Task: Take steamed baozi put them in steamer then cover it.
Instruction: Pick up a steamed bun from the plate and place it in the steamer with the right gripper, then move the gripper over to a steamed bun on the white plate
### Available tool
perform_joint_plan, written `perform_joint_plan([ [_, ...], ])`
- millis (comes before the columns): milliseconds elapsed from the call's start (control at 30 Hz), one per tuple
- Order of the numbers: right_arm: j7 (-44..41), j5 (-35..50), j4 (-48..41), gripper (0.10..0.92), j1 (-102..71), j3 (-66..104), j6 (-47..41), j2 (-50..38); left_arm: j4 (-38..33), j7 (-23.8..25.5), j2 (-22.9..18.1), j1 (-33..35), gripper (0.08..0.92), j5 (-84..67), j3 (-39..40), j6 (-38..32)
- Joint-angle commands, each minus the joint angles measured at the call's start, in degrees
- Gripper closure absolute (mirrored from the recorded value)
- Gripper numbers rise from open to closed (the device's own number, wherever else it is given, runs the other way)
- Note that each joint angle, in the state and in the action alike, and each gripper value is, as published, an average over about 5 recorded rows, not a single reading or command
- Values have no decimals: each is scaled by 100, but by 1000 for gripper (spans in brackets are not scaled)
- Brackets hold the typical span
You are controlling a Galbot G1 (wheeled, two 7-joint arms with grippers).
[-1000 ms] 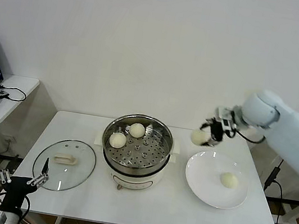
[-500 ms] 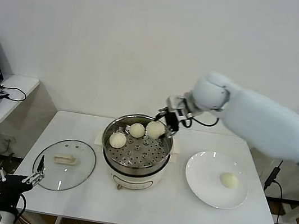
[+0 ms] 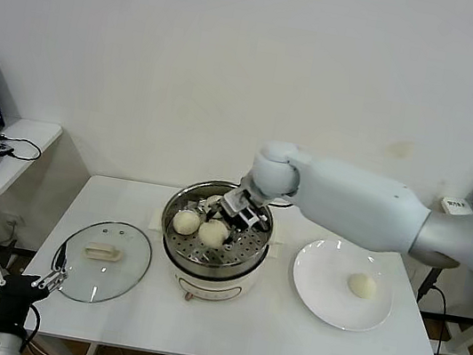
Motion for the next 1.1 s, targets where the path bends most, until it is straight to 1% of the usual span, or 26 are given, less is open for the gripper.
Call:
perform_joint_plan([
  [33, 33, -646, -263, 372, -65, -210, 949, 439, 18, -5, -1, 5, 177, -6, 5, -6],
  [467, -100, -738, -263, 369, -6, -326, 1160, 463, 32, -10, 0, -23, 177, -25, 50, -13],
  [567, -103, -745, -248, 321, -6, -331, 1179, 435, 36, -9, 8, -31, 177, -26, 53, -11],
  [667, -111, -736, -226, 244, 33, -304, 1175, 388, 36, -8, 20, -37, 177, -27, 50, -7],
  [767, -126, -689, -184, 209, 126, -241, 1118, 293, 37, -7, 38, -58, 177, -38, 43, -2],
  [1000, -144, -380, 95, 203, 524, 70, 630, -303, 45, -4, 123, -140, 177, -72, 6, 20],
  [1100, -226, -108, 324, 202, 694, 246, 98, -767, 41, 0, 159, -167, 177, -84, -13, 34],
])
